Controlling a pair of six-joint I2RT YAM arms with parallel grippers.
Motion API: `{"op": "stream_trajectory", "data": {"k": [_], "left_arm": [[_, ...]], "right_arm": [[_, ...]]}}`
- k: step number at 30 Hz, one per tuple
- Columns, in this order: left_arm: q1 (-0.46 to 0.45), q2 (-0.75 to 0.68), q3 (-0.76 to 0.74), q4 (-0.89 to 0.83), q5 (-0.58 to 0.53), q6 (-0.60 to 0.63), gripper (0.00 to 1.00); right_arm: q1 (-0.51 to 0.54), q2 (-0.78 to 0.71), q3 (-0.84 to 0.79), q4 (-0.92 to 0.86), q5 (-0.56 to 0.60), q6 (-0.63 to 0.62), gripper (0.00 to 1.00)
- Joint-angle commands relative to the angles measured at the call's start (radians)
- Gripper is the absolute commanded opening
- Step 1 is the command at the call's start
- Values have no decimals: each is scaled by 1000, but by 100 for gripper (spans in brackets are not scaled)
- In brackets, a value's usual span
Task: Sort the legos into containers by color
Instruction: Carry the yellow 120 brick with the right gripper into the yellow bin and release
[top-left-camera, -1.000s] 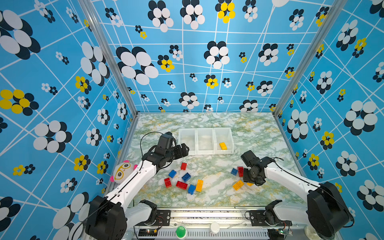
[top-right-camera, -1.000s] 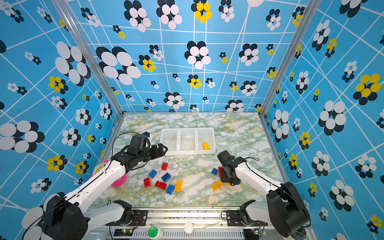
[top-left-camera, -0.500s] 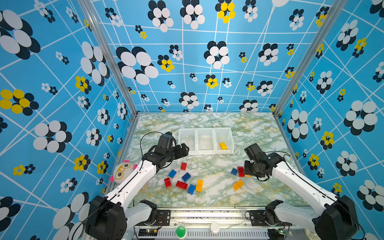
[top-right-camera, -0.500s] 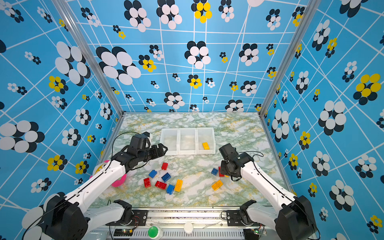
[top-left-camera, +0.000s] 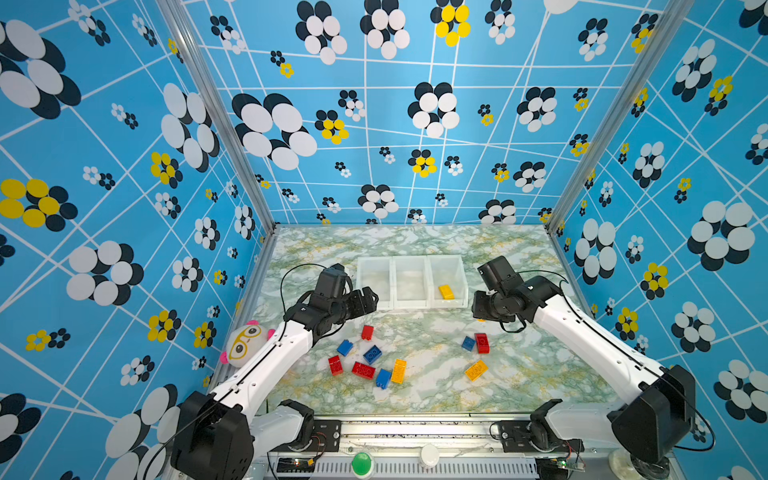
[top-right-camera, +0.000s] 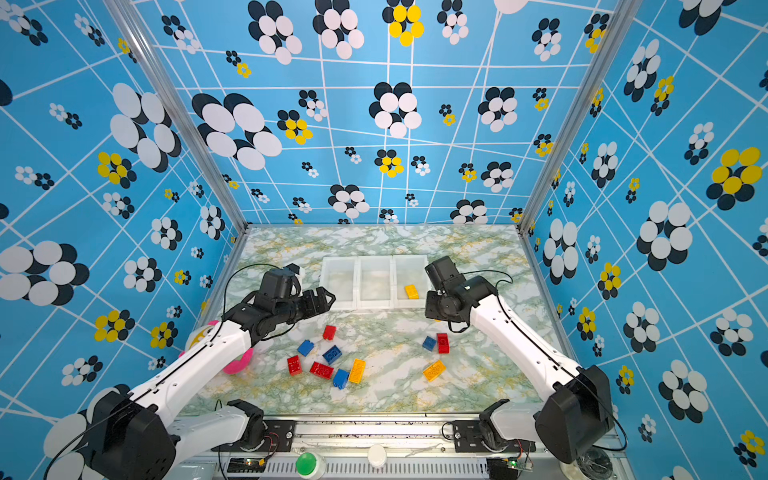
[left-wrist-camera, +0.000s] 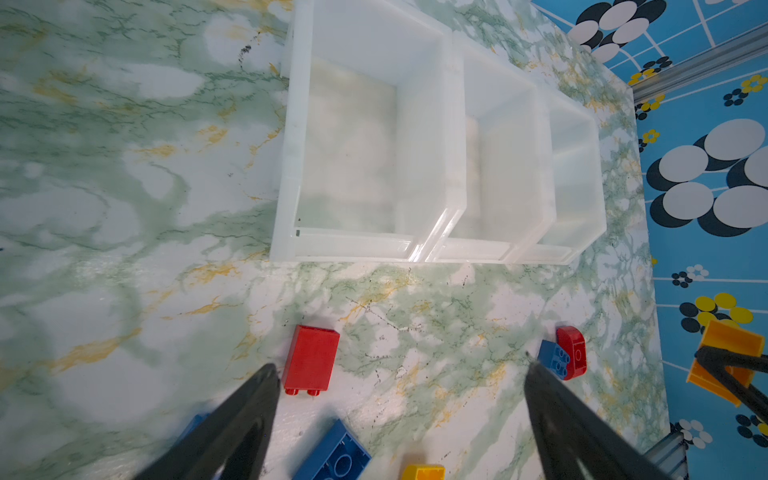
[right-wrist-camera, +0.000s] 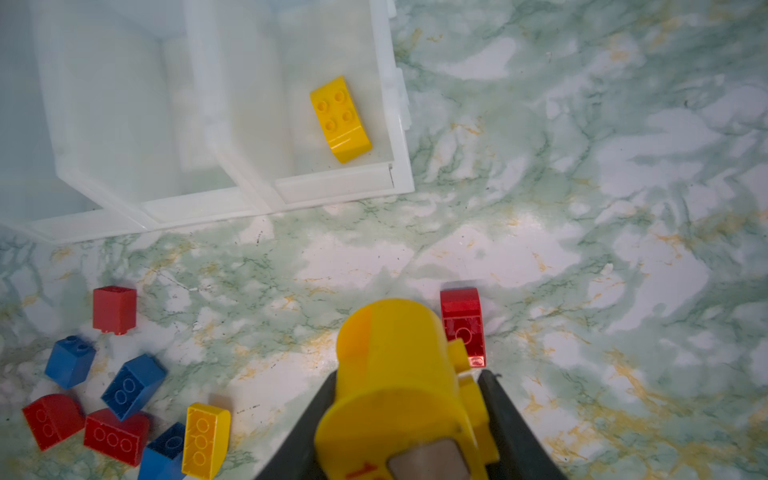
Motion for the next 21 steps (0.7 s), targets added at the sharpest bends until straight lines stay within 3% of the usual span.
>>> {"op": "stream_trajectory", "data": {"k": [1,21], "left_arm": [[2,-29,-15,-11,2,-8,94],[8,-47,-27,-44,-4,5,94]], "right_arm": [[9,62,77,22,-12,-45,32],[-11,701,652,57,2,-200,33]]}}
